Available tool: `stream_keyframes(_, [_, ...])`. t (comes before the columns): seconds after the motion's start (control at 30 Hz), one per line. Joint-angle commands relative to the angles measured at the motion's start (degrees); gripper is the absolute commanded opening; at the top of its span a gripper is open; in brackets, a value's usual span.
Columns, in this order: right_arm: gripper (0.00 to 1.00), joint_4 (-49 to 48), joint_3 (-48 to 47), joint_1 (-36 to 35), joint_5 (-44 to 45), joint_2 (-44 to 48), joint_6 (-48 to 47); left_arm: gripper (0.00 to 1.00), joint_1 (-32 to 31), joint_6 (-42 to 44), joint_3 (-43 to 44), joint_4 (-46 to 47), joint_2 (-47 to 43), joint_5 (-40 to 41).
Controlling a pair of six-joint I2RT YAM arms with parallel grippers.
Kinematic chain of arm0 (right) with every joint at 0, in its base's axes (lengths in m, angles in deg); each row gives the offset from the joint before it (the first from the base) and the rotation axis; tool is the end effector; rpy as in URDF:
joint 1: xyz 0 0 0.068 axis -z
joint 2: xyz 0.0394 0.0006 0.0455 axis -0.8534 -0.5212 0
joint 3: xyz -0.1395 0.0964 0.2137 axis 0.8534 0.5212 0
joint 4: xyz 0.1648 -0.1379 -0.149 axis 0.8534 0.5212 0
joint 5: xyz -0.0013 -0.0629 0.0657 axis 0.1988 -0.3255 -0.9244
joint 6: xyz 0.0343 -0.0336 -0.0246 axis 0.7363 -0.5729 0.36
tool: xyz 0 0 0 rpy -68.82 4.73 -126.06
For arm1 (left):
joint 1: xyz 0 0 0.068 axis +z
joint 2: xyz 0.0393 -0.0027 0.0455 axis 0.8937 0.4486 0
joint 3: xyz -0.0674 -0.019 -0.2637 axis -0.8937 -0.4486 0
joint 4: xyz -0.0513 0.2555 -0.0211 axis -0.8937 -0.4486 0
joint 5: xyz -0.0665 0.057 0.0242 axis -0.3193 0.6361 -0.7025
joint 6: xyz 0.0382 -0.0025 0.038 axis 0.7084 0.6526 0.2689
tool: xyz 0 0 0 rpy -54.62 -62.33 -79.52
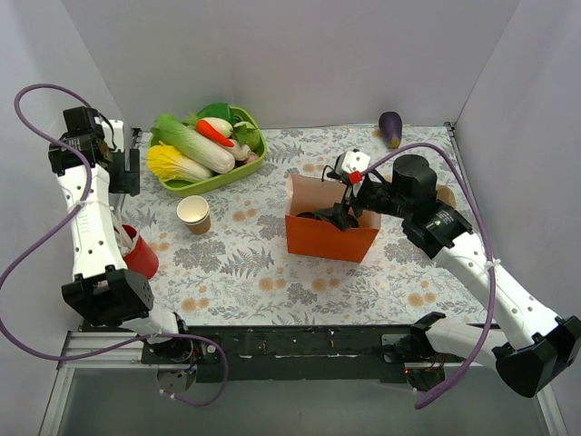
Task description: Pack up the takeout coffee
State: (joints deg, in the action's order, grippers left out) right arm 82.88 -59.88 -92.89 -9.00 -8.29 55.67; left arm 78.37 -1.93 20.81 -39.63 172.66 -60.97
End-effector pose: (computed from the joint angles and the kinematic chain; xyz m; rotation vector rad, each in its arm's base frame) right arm 0.1928 0.1520 0.3980 -1.1218 1.3338 0.5885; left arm 0.2606 0.0744 0.4224 -0.8534 2.4091 0.1064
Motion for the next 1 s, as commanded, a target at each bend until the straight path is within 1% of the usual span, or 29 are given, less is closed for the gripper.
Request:
stream_keyframes(0.0, [0.97, -0.5, 1.7, -0.2, -1.2, 1.8, 0.8, 0.75, 2.9, 0.4, 1.1, -2.3, 0.9, -1.6])
stream_keyframes(0.07, [0.97, -1.2, 2.4, -0.2, -1.0, 1.8, 0.8, 0.73, 3.1, 1.1, 1.2, -2.6, 1.8, -3.0])
stream_keyframes(0.2, [0.97, -2.7, 3.1, -0.2, -0.8, 1.4, 1.5, 0.60, 3.2, 3.1, 0.5, -3.1, 3.3, -5.3])
stream_keyframes(0.4, [0.97, -3.8, 3.6, -0.2, -0.1, 0.4, 1.5, 0.54, 3.2, 3.8, -2.3, -3.1, 2.3, -4.4])
stream_keyframes(0.5, [0.96, -4.3, 3.3, -0.2, 0.3, 0.2, 1.2, 0.52, 3.2, 4.4, -5.1, -3.3, 0.1, -3.7])
stream_keyframes(0.53, [0.97, -4.5, 3.2, -0.2, 0.4, 0.2, 1.1, 0.52, 3.2, 4.7, -7.4, -3.2, -0.5, -3.2])
stream_keyframes(0.63, [0.96, -5.0, 3.3, -0.2, 0.4, -0.2, 1.2, 0.50, 3.2, 5.6, -10.8, -3.1, -2.5, -3.2])
stream_keyframes(0.67, [0.96, -5.0, 3.4, -0.2, 0.4, -0.2, 1.3, 0.48, 3.2, 5.4, -11.8, -3.1, -2.6, -3.3])
stream_keyframes(0.9, [0.96, -5.5, 3.4, -0.1, -0.3, -0.4, 1.5, 0.42, 3.3, 5.9, -9.8, -2.1, -0.4, -2.1])
stream_keyframes(0.97, [0.96, -5.6, 3.5, -0.1, -0.1, -0.4, 1.4, 0.42, 3.2, 6.0, -10.2, -0.9, -0.2, 0.0])
